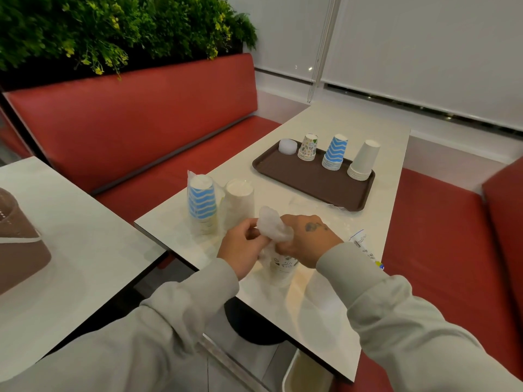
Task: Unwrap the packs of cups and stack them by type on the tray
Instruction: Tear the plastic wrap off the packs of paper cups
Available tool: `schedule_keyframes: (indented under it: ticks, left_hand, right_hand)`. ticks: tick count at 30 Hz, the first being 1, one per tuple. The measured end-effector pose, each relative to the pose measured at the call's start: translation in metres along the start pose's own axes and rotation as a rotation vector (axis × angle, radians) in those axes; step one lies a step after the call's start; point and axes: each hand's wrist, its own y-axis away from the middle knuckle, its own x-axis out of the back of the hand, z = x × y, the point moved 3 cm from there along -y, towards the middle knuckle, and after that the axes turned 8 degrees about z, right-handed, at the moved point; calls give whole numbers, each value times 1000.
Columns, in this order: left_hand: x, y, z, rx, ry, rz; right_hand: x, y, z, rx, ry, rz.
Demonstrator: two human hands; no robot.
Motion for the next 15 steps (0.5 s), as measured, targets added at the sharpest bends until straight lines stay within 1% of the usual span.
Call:
schedule_keyframes:
  ticks: [3, 6, 11, 13, 15]
  left_hand:
    - [-1, 3, 11, -1, 68, 12]
    - [-2, 6, 22, 25, 112, -18]
    - [-3, 9, 28, 19, 58, -52]
    - [-4, 10, 30, -8, 3, -55]
    - [-3, 11, 34, -63, -51, -22]
  right_hand:
    - [2, 3, -3, -13, -48, -12]
    - [4, 6, -3, -62, -112, 24]
    - [11, 4, 2, -111, -135, 116]
    - [14, 1, 6, -152, -178, 160]
    - [15, -3, 11, -171, -231, 188]
